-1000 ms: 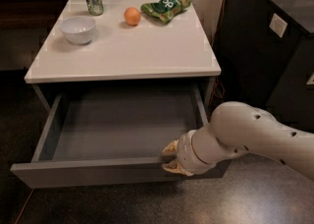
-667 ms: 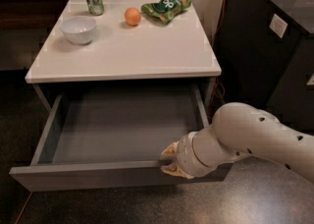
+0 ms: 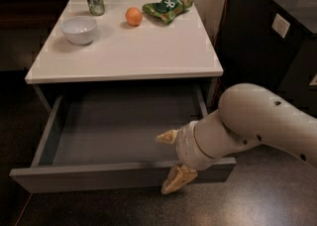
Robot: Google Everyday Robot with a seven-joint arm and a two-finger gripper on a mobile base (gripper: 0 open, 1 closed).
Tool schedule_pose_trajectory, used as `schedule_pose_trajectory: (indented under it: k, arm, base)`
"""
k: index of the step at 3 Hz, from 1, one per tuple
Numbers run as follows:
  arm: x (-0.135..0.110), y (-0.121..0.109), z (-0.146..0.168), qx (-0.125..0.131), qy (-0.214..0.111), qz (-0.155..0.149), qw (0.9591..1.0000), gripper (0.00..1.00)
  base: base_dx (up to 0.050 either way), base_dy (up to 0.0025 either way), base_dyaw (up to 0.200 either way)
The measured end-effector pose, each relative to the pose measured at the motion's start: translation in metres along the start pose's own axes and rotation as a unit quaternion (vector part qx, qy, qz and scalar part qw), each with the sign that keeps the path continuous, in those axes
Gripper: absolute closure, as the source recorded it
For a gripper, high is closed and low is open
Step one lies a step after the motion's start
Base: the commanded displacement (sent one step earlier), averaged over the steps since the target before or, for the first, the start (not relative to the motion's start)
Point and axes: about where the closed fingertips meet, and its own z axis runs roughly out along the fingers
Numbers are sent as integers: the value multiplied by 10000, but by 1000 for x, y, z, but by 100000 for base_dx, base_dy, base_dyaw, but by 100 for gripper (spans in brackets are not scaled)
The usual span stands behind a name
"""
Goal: Place orange into top drawer
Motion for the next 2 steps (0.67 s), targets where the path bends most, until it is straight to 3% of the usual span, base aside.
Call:
schedule_pose_trajectory:
  k: [2]
  arm:
    - [-30, -57, -29, -406, -454, 278, 9978, 0]
  base:
    - [0, 0, 0]
